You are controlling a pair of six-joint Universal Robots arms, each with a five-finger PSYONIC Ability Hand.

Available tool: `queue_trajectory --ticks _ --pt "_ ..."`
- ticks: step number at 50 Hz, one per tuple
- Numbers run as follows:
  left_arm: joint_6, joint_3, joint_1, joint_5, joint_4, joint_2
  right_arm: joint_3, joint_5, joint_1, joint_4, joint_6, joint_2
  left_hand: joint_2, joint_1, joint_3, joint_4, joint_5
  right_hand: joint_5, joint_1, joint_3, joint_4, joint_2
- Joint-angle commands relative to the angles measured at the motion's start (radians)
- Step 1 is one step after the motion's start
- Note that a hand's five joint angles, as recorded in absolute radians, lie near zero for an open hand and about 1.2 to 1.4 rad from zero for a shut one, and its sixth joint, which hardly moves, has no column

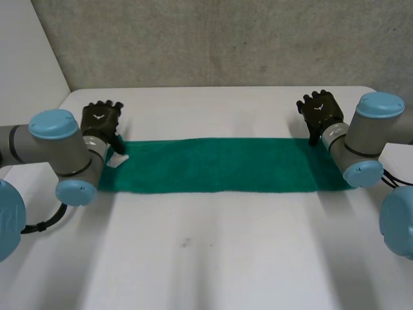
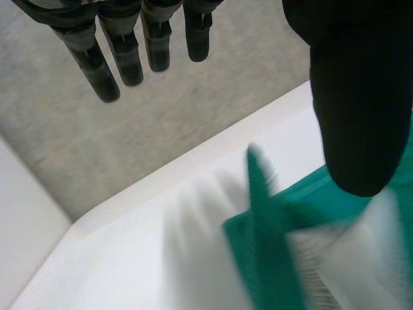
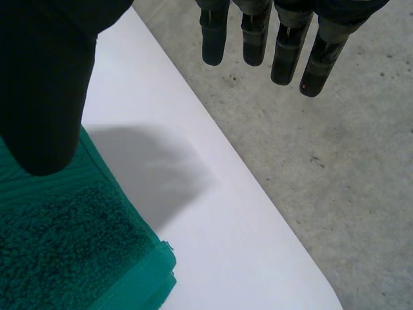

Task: Fold the towel.

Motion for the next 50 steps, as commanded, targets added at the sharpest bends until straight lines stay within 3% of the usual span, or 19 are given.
queue_trajectory --ticks 1,8,10,18,29,46,48,49,50 --pt "0.003 -0.099 -0.028 0.083 0.043 0.093 0.045 0.047 0.008 0.006 0.057 -0.082 -0.103 -0.035 -0.11 -0.098 -0.11 -0.075 -0.032 -0.047 -0.064 -0.058" --pt "-0.003 -0.265 -0.023 0.073 0.035 0.284 0.217 0.038 -0.008 0.011 0.183 -0.281 -0.103 -0.035 -0.11 -0.098 -0.11 -0.075 -0.032 -0.047 -0.064 -0.058" --pt "-0.005 -0.288 -0.02 0.073 0.033 0.306 0.394 0.018 -0.011 0.029 0.223 -0.437 -0.103 -0.035 -0.11 -0.098 -0.11 -0.075 -0.032 -0.047 -0.064 -0.058" --pt "-0.011 -0.561 -0.011 0.083 0.035 0.497 0.661 -0.034 -0.051 0.109 0.229 -0.588 -0.103 -0.035 -0.11 -0.098 -0.11 -0.06 -0.016 -0.032 -0.049 -0.042" --pt "-0.023 -0.707 -0.014 0.085 0.038 0.571 0.867 -0.065 -0.161 0.073 0.217 -0.585 -0.103 -0.035 -0.11 -0.098 -0.11 0.27 0.313 0.298 0.281 0.287" --pt "-0.055 -0.73 -0.011 0.08 0.04 0.573 0.854 -0.068 -0.2 -0.009 0.209 -0.484 -0.103 -0.035 -0.11 -0.098 -0.11 0.493 0.536 0.521 0.504 0.51" --pt "-0.055 -0.731 -0.011 0.08 0.04 0.573 0.852 -0.068 -0.2 -0.013 0.209 -0.478 -0.103 -0.035 -0.11 -0.098 -0.11 0.551 0.595 0.58 0.563 0.569" --pt "-0.055 -0.733 -0.011 0.08 0.041 0.573 0.851 -0.067 -0.201 -0.021 0.209 -0.475 -0.103 -0.035 -0.11 -0.098 -0.11 0.749 0.793 0.777 0.76 0.767" --pt "-0.055 -0.733 -0.011 0.08 0.041 0.573 0.851 -0.067 -0.201 -0.021 0.209 -0.475 -0.103 -0.035 -0.11 -0.098 -0.11 0.751 0.795 0.779 0.762 0.769"
